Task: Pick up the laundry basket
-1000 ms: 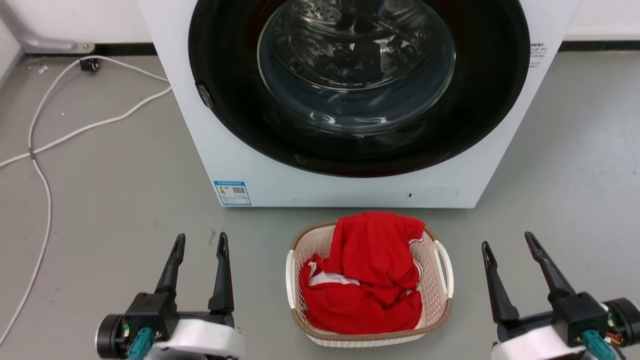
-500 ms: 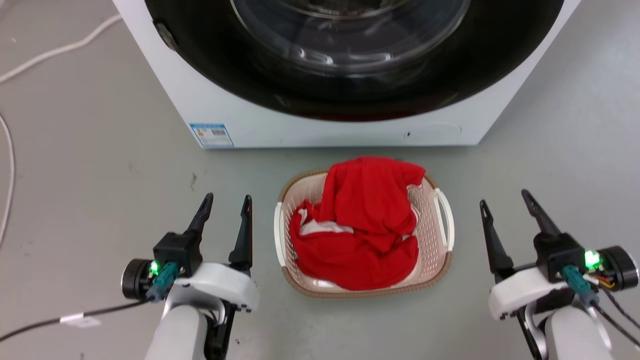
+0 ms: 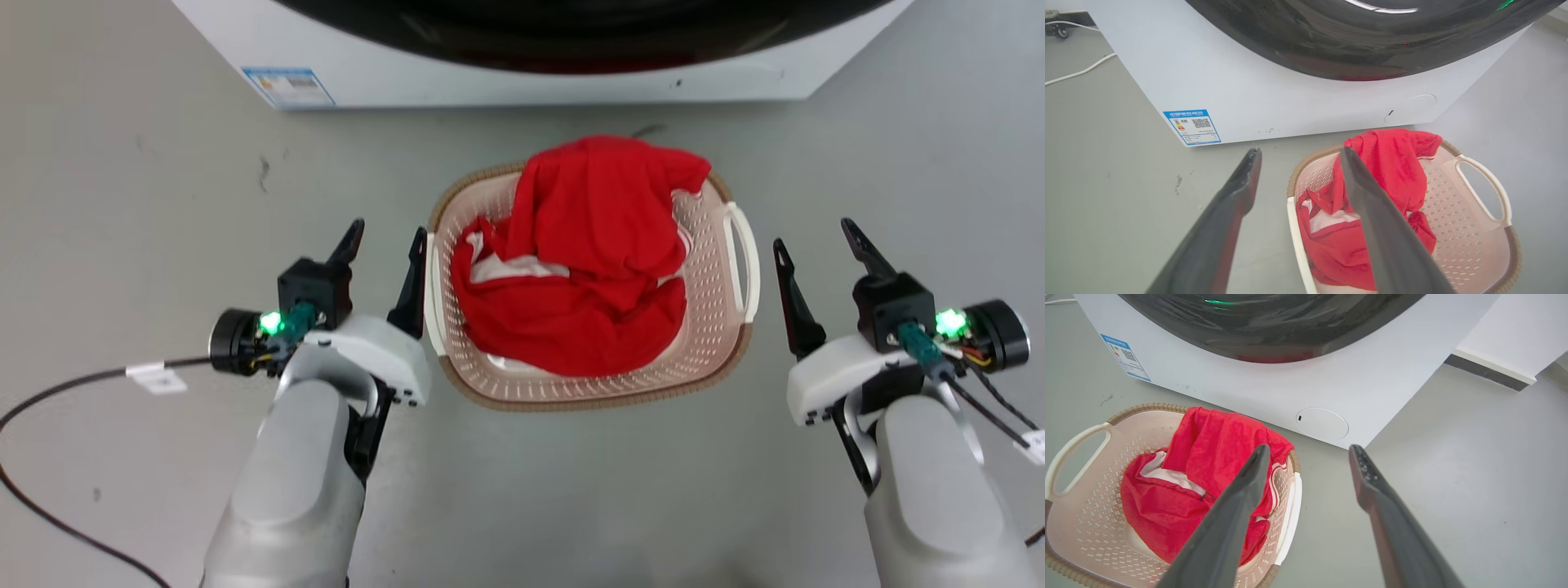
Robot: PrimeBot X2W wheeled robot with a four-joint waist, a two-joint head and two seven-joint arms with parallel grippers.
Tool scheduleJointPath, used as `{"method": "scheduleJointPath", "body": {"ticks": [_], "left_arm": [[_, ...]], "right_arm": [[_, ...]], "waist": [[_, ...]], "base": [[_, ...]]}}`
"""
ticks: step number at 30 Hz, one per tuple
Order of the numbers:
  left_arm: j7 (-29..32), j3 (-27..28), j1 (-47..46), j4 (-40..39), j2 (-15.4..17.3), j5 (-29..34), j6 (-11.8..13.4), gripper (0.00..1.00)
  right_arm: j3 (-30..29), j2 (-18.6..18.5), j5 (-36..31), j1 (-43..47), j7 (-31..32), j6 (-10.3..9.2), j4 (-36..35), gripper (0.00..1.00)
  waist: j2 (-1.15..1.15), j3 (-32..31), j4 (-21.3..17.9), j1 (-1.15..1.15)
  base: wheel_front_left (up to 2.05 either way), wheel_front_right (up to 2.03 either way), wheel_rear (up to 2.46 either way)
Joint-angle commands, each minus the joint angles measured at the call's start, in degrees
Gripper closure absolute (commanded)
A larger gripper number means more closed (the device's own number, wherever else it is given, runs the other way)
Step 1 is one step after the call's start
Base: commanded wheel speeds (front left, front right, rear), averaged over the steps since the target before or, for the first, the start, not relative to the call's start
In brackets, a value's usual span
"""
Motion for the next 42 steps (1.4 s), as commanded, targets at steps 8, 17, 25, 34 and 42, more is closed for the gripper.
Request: {"method": "scheduleJointPath", "body": {"ticks": [8,17,25,34,42], "left_arm": [[-0.14,-1.41,-9.01,10.75,0.09,0.77,-0.78,0.00],[-0.14,-2.62,-14.45,16.87,0.04,1.01,-0.85,0.00],[-0.14,-2.80,-17.65,19.13,0.04,0.90,-0.49,0.00],[-0.14,-2.97,-19.88,20.51,0.02,1.11,-0.06,0.00],[-0.14,-3.17,-20.81,21.17,0.04,1.29,0.04,0.00]], "right_arm": [[0.18,-0.27,-1.24,-7.94,-0.10,-0.04,8.46,0.00],[0.01,-0.31,-1.34,-13.48,-0.10,-0.04,14.15,0.00],[0.69,-0.19,-1.73,-17.42,-0.10,-0.04,17.78,0.00],[-0.05,-0.05,-1.52,-20.60,-0.11,-0.04,21.13,0.00],[-0.52,0.05,-2.55,-22.51,-0.10,-0.04,25.52,0.00]], "waist": [[0.00,8.67,-0.61,-0.01],[0.00,13.61,-1.07,-0.01],[0.00,17.46,-1.43,-0.01],[0.00,20.47,-1.26,-0.01],[0.00,22.01,-1.07,-0.01]], "base": [[0.00,0.00,0.00],[0.00,0.00,0.00],[0.00,0.00,0.00],[0.00,0.00,0.00],[0.00,0.00,0.00]]}}
